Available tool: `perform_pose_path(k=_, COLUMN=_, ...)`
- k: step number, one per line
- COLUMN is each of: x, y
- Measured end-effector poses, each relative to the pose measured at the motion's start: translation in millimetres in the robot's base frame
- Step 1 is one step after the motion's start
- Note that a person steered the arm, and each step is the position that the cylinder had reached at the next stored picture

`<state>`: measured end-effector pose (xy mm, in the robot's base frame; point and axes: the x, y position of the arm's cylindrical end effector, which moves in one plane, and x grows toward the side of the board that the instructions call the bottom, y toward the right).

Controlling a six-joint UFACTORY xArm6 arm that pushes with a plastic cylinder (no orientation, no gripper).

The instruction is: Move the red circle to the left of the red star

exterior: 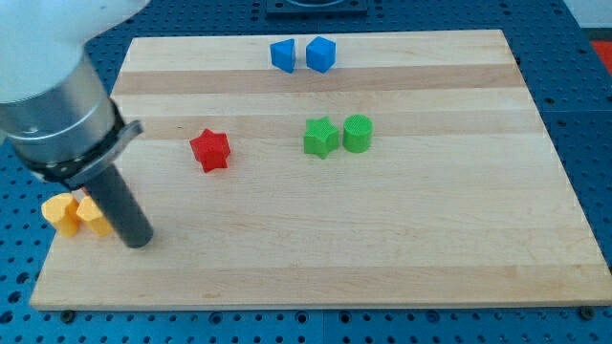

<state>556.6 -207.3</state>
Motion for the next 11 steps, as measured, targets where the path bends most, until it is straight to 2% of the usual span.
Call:
perform_pose_path(k=3, x=5, y=-65)
perform_pose_path(k=4, x=-4, y=-71)
perform_pose_path(k=7, x=-81, y=-61)
perform_pose_path(k=8, x=-104, y=-33)
perform_pose_path(k=9, x=-106, y=-14)
perform_pose_path(k=10, x=-86, y=31)
perform_pose_path(k=11, x=-103, y=109)
